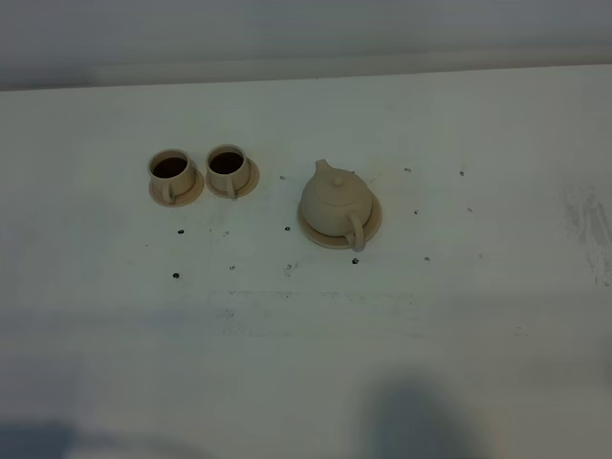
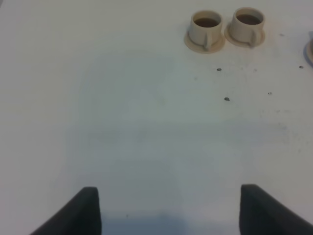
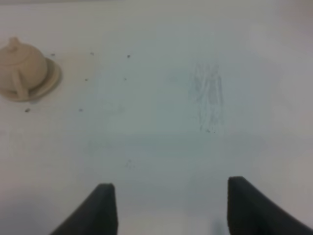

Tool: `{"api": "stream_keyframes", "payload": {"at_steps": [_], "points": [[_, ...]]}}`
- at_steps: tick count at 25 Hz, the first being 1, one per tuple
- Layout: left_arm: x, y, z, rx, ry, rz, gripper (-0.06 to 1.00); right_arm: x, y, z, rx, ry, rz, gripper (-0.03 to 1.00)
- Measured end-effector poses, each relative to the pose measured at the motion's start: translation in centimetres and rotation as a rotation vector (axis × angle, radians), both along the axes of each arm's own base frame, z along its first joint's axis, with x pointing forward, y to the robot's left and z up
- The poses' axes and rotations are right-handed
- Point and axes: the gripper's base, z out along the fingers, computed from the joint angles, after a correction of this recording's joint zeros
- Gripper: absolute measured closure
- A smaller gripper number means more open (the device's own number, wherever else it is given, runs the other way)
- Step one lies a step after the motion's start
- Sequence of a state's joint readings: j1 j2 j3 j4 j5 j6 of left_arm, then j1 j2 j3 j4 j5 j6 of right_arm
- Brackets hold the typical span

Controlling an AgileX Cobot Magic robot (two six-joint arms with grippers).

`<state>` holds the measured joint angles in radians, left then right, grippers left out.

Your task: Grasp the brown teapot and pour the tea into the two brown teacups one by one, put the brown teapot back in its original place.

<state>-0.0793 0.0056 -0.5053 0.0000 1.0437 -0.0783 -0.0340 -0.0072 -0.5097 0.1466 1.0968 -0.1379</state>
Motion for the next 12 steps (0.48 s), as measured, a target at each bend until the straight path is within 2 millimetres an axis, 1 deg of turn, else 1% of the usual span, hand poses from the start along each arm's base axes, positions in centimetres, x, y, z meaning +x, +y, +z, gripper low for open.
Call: {"api": "stream_keyframes", "payload": {"at_steps": [12], "points": [[0.0, 0.0, 0.0, 0.0, 0.0, 0.0, 0.35, -0.01, 0.15, 0.02, 0.016, 0.0, 0.01, 0.45]]}}
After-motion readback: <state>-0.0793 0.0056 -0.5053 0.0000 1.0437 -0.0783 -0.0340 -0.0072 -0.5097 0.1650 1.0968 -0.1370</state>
